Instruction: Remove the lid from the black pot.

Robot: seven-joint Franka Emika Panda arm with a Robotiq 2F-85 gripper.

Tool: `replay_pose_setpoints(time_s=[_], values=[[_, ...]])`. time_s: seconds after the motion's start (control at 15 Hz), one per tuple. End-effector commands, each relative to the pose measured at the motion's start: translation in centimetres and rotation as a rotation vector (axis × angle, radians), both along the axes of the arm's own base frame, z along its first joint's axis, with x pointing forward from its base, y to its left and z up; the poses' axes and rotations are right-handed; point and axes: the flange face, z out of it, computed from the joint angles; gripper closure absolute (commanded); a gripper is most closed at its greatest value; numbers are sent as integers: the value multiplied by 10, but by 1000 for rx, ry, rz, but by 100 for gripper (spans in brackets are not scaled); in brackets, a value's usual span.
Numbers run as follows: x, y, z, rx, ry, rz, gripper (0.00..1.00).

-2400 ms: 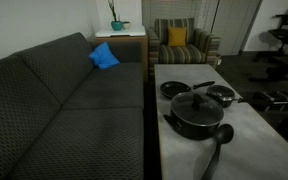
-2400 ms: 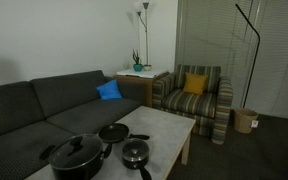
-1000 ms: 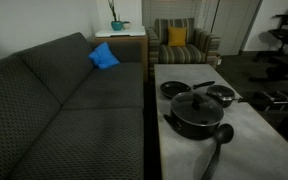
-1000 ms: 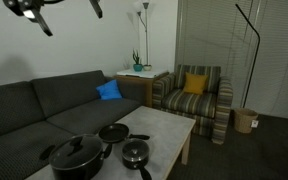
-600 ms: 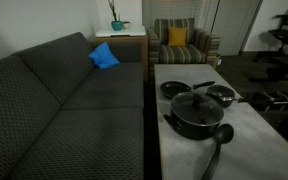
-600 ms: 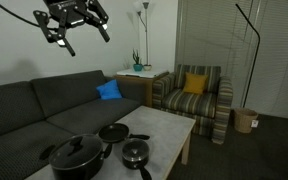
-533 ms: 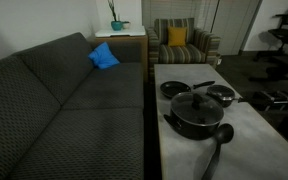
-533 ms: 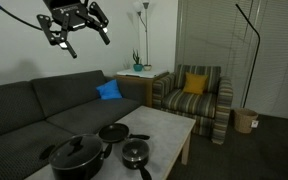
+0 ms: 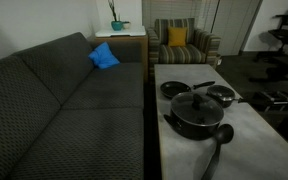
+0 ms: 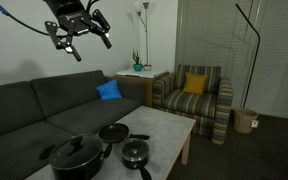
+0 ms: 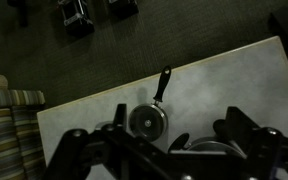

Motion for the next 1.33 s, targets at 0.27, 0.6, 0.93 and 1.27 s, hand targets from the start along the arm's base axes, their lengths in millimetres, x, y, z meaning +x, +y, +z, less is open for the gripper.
replay_pose_setpoints(time_s=[0.27,0.6,0.93,1.27], values=[[32,25,-28,216,-156,-227,0],[41,37,-46,299,-221,-284,0],[48,41,-52,324,-255,-309,0],[66,72,-78,447,-267,-367,0]])
